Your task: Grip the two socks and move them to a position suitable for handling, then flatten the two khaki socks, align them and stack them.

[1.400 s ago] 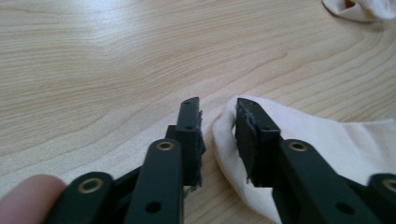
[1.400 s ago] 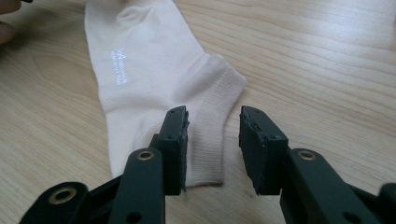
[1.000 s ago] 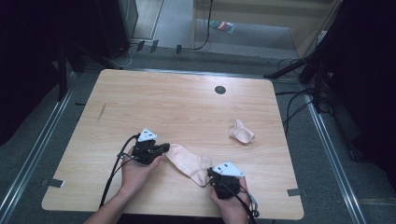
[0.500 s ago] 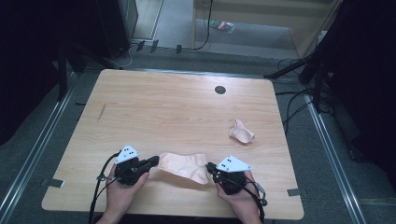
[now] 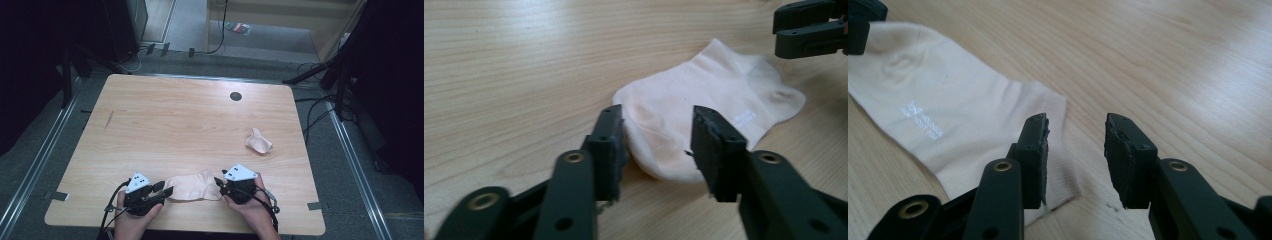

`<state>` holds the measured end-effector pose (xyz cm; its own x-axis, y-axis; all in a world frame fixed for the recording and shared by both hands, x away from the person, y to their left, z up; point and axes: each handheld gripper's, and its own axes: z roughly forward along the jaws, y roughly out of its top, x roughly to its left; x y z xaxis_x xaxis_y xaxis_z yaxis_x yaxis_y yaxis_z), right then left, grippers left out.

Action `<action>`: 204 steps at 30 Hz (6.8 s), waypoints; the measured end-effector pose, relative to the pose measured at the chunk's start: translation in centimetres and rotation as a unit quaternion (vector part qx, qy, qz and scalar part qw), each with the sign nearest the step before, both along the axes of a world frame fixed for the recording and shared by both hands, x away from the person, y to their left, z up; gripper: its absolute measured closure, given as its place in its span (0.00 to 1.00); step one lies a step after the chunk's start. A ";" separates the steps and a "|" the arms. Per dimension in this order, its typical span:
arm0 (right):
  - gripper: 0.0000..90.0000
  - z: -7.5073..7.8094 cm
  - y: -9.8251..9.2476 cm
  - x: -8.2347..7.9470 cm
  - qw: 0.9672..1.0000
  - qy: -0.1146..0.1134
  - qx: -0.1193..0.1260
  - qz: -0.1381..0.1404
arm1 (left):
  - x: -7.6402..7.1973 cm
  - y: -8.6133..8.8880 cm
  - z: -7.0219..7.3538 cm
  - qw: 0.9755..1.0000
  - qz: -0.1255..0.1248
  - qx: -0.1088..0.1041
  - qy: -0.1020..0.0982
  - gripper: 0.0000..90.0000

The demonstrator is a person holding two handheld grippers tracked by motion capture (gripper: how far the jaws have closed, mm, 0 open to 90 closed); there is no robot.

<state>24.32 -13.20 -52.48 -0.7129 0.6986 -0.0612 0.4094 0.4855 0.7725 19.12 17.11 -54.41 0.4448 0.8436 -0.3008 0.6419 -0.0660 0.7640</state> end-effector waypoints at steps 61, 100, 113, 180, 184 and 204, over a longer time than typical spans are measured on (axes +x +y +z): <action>0.95 3.6 -4.9 7.8 0.978 -0.034 0.050 -0.199 | 4.7 4.7 0.3 0.998 0.055 -0.041 -0.004 0.40; 0.62 1.0 6.3 5.1 0.985 0.049 0.139 -0.088 | 8.0 1.2 -0.3 0.999 0.014 -0.019 0.022 0.42; 0.52 1.9 5.8 6.7 0.984 0.042 0.139 -0.108 | 8.5 0.9 0.5 0.999 -0.001 -0.037 0.032 0.42; 0.98 0.5 0.4 6.1 0.974 0.014 0.149 -0.170 | 12.5 -4.0 1.1 0.992 0.007 0.084 0.089 0.91; 0.98 0.6 0.1 6.1 0.973 0.011 0.151 -0.173 | 12.5 -3.6 1.2 0.993 0.000 0.079 0.082 1.00; 0.98 2.8 -1.7 3.6 0.975 0.002 0.147 -0.167 | 7.5 -0.6 5.5 0.999 -0.020 0.027 0.007 1.00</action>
